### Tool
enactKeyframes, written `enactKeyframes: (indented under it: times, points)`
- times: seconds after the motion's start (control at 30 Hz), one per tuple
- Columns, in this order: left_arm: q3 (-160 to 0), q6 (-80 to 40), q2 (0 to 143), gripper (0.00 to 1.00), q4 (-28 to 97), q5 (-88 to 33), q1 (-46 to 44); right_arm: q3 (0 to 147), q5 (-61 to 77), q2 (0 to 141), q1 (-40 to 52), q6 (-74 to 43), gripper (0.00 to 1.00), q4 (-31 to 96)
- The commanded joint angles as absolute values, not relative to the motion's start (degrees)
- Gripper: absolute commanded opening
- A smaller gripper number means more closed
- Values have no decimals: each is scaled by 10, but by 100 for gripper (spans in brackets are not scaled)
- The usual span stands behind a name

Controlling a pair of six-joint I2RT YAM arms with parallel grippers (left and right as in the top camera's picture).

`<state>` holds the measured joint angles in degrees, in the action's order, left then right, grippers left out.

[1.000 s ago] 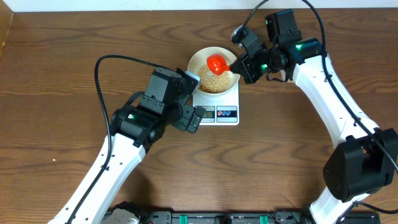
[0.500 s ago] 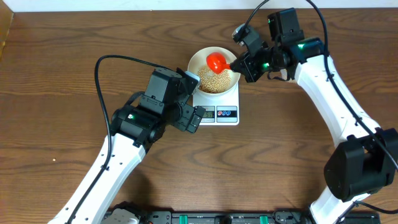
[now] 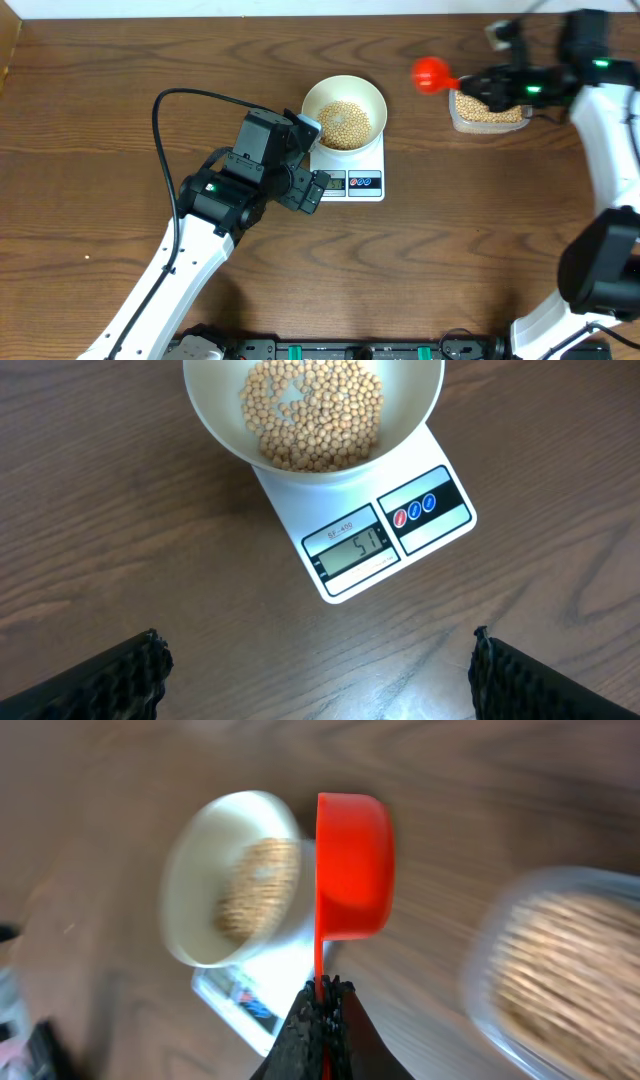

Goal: Scoop item into bowl and weigh 50g on scale
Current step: 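Carry the red scoop back over the chickpea tub, then move the red scoop back over the bowl on the scale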

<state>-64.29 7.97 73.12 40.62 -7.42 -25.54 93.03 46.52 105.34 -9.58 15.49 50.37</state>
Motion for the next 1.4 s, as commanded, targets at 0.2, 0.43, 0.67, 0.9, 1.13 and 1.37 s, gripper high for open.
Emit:
enactKeyframes:
  times: [0.2, 0.43, 0.67, 0.9, 1.13, 1.37]
  points:
    - [-641, 85, 730, 97, 407, -77, -253, 930, 131, 959, -96, 123, 2, 510]
    - [-641, 85, 730, 97, 407, -77, -253, 930, -146, 961, 0, 125, 2, 530]
    - [-641, 85, 730, 97, 407, -77, -253, 930, -307, 968, 72, 124, 1, 529]
    - [-641, 85, 730, 97, 407, -77, -253, 930, -71, 966, 88, 123, 1, 484]
    - [-641, 85, 730, 97, 407, -77, -253, 930, 232, 967, 99, 129, 1, 417]
    - [-641, 85, 730, 97, 407, -77, -253, 930, 302, 979, 140, 152, 1, 439]
